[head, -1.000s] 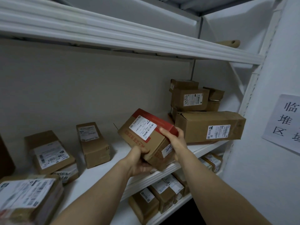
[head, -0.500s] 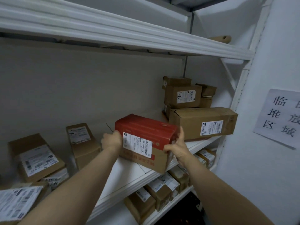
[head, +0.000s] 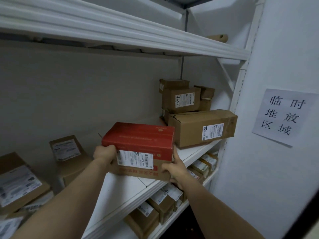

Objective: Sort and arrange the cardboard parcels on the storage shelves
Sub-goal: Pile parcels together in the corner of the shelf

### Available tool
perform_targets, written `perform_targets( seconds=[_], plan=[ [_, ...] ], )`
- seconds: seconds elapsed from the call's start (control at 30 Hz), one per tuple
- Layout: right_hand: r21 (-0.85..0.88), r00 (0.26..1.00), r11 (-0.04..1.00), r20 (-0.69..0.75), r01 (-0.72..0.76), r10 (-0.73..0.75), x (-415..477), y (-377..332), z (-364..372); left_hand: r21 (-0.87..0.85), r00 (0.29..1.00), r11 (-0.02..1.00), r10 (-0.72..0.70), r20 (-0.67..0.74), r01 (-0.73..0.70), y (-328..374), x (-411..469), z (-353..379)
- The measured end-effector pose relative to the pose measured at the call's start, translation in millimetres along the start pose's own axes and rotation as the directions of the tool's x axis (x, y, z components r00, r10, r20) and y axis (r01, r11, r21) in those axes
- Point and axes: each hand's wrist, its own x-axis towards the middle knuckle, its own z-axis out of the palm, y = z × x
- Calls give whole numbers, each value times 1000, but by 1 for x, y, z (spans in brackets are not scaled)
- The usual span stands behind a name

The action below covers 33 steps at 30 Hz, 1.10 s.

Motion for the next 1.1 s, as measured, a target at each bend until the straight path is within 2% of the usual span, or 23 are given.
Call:
perform_targets(
  seconds=[0.23, 0.47, 0.6, 0.83, 1.1],
  plan=[
    [57, 967, 971, -125, 232, -223, 3, -57, 9, -240, 990, 961, 116, -84, -133, 38, -15, -12],
    [33, 901, 925, -243, 379, -361, 3, -108, -9, -326, 972, 916, 216, -89, -233, 82, -15, 4],
    [42, 876, 932, -358, 360, -323, 15, -130, -32, -369, 964, 893, 259, -52, -260, 109, -18, 29],
    [107, 835, 927, -480, 359, -268, 48, -145, -91, -373, 938, 869, 347, -7, -325, 151, -45, 86],
    [135, 819, 921, -516, 366, -249, 107, -162, -158, -348, 929, 879, 365, 52, -326, 180, -41, 175]
  ],
)
